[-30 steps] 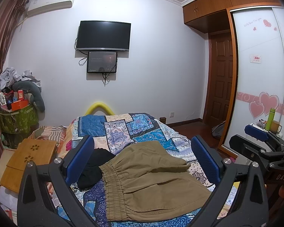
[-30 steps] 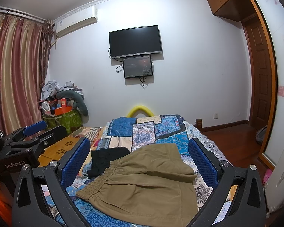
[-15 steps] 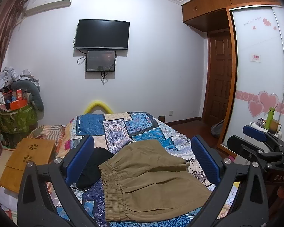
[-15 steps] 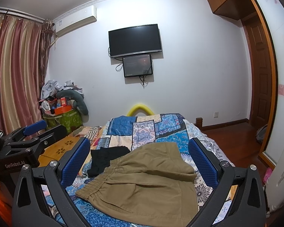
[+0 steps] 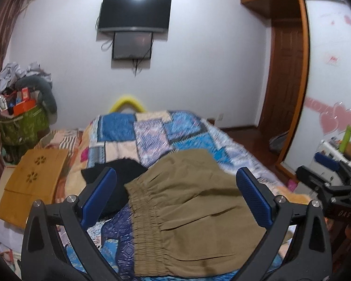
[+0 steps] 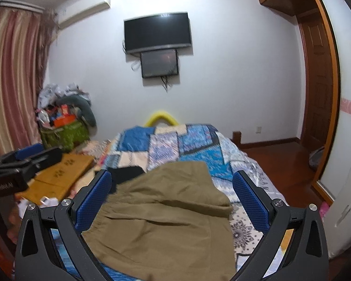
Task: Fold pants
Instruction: 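Lower the left tool to the waistband while the right tool reaches the pant leg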
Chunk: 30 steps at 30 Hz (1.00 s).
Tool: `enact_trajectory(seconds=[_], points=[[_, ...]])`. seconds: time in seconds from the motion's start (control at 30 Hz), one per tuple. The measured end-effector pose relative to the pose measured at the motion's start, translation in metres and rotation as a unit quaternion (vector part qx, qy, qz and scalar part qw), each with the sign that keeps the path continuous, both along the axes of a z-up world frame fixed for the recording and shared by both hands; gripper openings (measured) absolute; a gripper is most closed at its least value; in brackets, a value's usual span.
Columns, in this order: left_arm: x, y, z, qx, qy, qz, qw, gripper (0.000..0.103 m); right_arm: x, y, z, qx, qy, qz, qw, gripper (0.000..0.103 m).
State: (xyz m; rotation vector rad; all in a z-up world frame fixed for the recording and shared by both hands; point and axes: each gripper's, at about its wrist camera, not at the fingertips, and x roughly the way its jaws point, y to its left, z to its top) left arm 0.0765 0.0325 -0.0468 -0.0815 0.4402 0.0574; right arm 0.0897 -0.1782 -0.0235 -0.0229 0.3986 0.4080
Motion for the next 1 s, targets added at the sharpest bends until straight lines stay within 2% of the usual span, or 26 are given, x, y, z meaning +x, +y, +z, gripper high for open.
enact_trajectory(seconds=[0.2,0.3,0.47,0.57,0.7,0.83,1.0], points=[[0.05,0.027,-0.039,0.013,0.072,0.018,0.9972,0.103,0.04,-0.014,-0.038,-0.049,0.056,-0.014,0.997,0.103],[0.074,0.041,-0.058,0.013,0.115,0.013,0.9932,0.103,0.056,-0.025,-0.053,-0.056,0.094,-0.012,0.994,0.103],[0.107,0.06,-0.09,0.036,0.172,0.013,0.9844,0.103,0.082,-0.041,-0.078,-0.058,0.152,-0.013,0.987,0.102],[0.121,0.07,-0.106,0.03,0.203,0.011,0.9787,0.103,0.096,-0.048,-0.094,-0.057,0.191,-0.013,0.98,0.092],[0.141,0.08,-0.13,0.012,0.247,0.008,0.9689,0.103,0.114,-0.057,-0.119,-0.04,0.25,-0.001,0.968,0.084],[0.157,0.081,-0.153,0.012,0.286,-0.003,0.9582,0.103,0.127,-0.059,-0.14,-0.024,0.302,0.008,0.953,0.077],[0.165,0.08,-0.176,0.013,0.323,-0.014,0.9461,0.101,0.14,-0.06,-0.167,-0.017,0.37,0.016,0.929,0.067]])
